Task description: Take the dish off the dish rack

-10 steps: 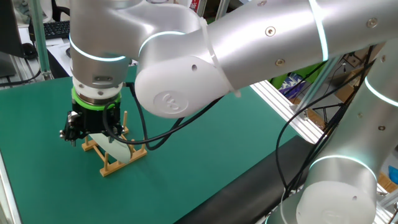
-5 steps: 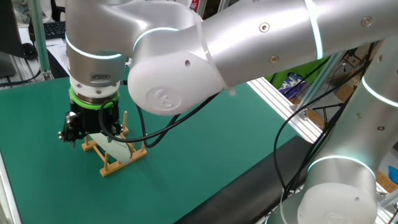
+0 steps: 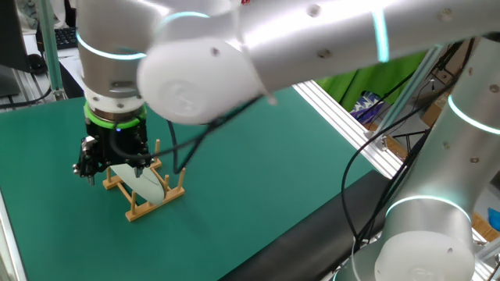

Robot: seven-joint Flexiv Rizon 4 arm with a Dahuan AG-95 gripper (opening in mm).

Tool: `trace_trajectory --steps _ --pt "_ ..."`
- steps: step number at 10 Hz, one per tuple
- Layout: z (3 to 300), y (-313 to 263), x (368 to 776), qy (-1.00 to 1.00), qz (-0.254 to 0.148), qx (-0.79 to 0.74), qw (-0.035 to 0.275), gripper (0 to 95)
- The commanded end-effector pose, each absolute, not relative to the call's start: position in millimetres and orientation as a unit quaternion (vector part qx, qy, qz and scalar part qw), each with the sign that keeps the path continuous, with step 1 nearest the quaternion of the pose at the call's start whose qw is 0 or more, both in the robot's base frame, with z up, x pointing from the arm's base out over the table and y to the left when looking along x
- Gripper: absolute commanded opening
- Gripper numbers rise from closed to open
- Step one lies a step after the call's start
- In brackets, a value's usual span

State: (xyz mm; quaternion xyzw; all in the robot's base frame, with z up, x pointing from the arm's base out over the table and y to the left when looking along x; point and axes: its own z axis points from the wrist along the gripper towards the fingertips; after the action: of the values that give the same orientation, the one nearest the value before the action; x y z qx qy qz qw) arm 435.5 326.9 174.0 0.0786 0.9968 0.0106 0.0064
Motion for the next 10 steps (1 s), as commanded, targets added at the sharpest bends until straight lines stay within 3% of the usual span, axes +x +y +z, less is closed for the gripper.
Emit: trace_trajectory --steps 1,4,6,10 --pt "174 326 435 0.998 0.011 0.063 0.010 76.0" --pt "174 326 435 0.998 0.009 0.051 0.023 76.0" --pt "175 326 439 0.998 -0.030 0.040 0.045 76.0" --pt "171 326 445 0.997 -0.030 0.056 0.044 76.0"
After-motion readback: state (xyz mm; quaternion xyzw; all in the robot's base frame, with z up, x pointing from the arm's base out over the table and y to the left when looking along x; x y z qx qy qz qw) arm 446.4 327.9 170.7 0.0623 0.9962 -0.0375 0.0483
